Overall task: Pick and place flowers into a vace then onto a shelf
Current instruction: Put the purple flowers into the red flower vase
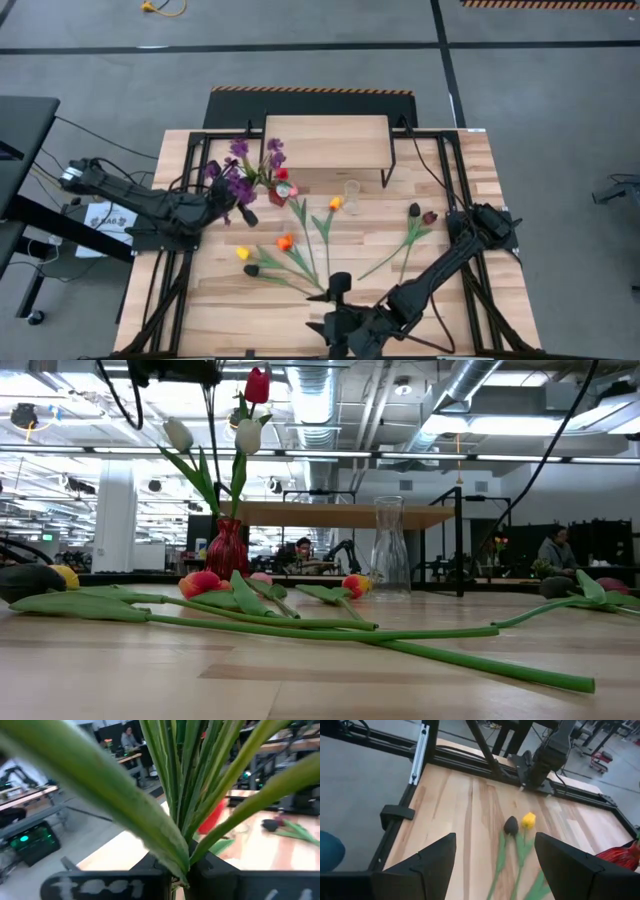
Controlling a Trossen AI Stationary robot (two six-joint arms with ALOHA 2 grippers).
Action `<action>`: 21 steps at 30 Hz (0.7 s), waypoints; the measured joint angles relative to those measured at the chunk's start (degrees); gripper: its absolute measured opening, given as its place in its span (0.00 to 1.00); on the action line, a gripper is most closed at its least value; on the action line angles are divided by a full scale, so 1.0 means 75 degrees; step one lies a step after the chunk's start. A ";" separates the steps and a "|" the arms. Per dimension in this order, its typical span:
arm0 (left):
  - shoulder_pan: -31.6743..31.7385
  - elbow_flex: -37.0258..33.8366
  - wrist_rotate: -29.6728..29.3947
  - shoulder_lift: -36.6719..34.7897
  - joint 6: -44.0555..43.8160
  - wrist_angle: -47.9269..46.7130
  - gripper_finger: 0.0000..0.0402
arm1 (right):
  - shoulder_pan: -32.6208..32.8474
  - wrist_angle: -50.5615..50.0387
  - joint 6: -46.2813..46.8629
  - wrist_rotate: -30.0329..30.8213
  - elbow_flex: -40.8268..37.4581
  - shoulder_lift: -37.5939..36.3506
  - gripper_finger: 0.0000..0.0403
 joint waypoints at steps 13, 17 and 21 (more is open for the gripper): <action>0.0539 -0.0561 -0.0058 0.0003 -0.0709 0.0548 0.00 | 0.0095 -0.0201 0.0009 0.0001 -0.0003 0.0006 0.66; 0.0550 -0.0805 0.0014 0.0003 -0.0678 0.1105 0.00 | 0.0081 -0.0154 0.0005 0.0030 -0.0138 0.0011 0.66; 0.0599 -0.0860 0.0035 0.0003 -0.0651 0.1205 0.00 | 0.0075 -0.0153 0.0006 0.0038 -0.0157 0.0012 0.66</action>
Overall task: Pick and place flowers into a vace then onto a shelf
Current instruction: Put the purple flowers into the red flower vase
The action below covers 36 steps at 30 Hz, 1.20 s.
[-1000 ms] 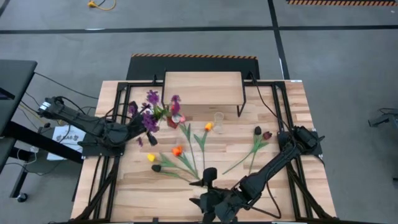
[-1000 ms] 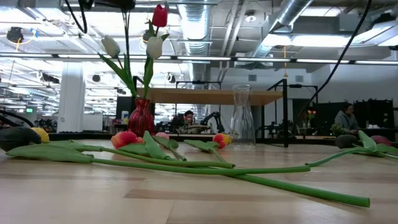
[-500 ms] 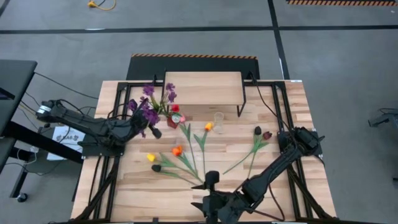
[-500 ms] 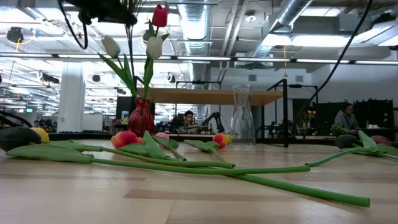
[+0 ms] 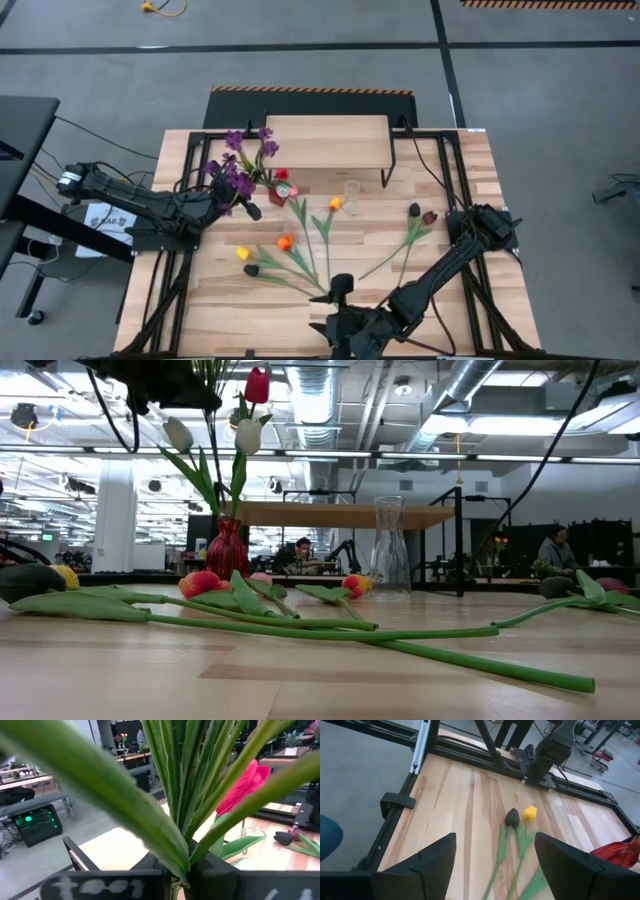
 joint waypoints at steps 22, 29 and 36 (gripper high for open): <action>0.0697 0.0000 0.0573 0.1220 -0.0322 0.0396 0.00 | 0.0017 0.0022 0.0000 0.0018 0.0000 0.0000 0.66; 0.0758 0.0000 0.0666 0.1221 -0.0438 0.0396 0.01 | 0.0053 -0.0017 0.0024 0.0010 0.0000 0.0000 0.66; 0.0761 0.0000 0.0953 0.1221 -0.0593 0.0361 0.05 | 0.0119 -0.0016 0.0064 0.0013 0.0000 0.0000 0.66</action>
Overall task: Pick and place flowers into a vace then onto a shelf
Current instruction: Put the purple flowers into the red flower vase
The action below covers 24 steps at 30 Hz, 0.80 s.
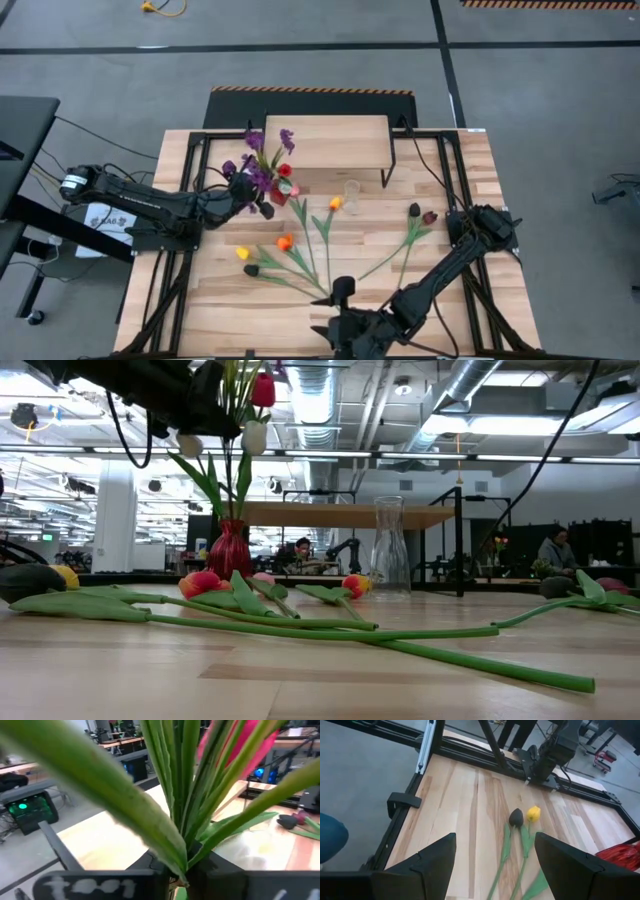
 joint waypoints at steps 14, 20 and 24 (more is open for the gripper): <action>0.0000 0.0452 0.0161 0.0000 -0.0808 -0.1309 0.18 | 0.0000 0.0001 0.0003 0.0006 0.0000 0.0000 0.66; 0.0000 0.0856 0.0288 0.0000 -0.1200 -0.2140 0.31 | 0.0000 0.0003 0.0022 0.0003 0.0000 0.0000 0.66; 0.0000 0.1121 0.0363 0.0000 -0.1635 -0.3056 0.38 | 0.0003 0.0003 0.0028 0.0003 0.0003 0.0000 0.66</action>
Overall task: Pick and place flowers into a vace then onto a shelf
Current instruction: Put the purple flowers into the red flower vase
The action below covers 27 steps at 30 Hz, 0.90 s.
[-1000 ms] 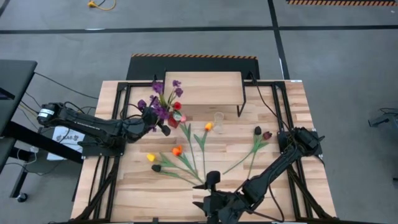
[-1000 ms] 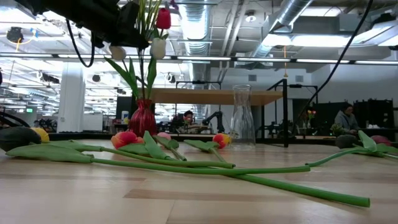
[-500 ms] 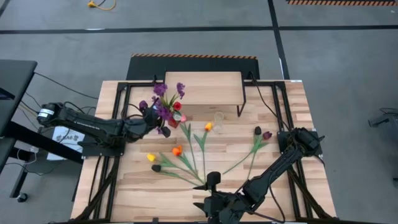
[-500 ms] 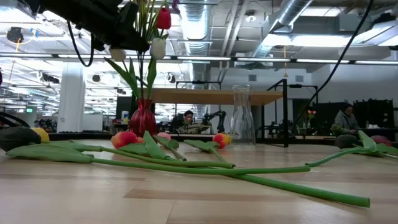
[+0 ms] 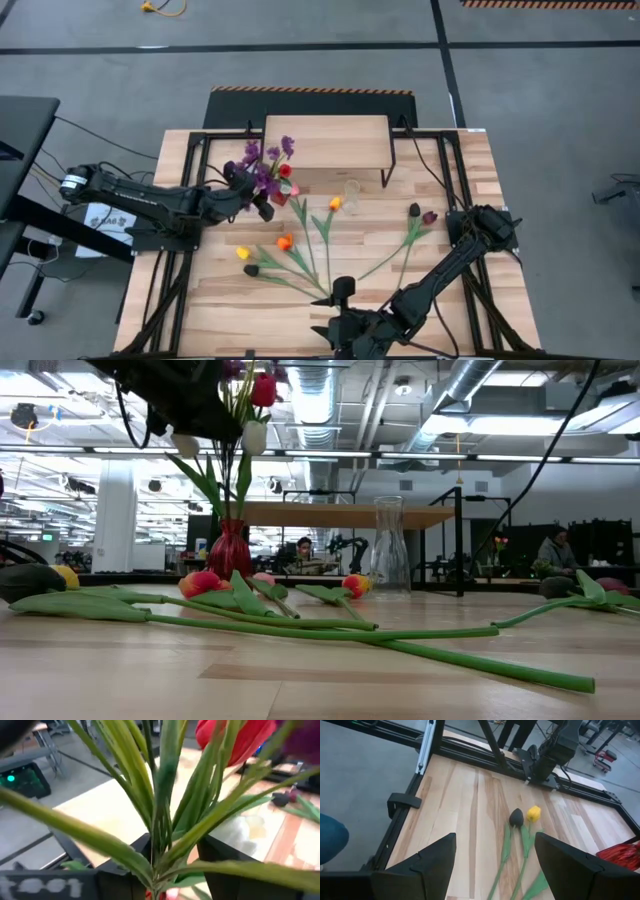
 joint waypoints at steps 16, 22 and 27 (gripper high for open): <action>0.0000 0.1242 0.0449 0.0000 -0.0951 -0.3171 0.41 | 0.0000 0.0016 -0.0008 -0.0015 0.0000 0.0000 0.66; -0.0001 0.1392 0.0781 0.0000 -0.1028 -0.3572 0.41 | 0.0003 0.0026 -0.0008 -0.0015 0.0000 0.0000 0.66; -0.0006 0.1394 0.0892 0.0000 -0.1016 -0.3791 0.41 | 0.0003 -0.0018 0.0045 -0.0015 0.0000 0.0000 0.66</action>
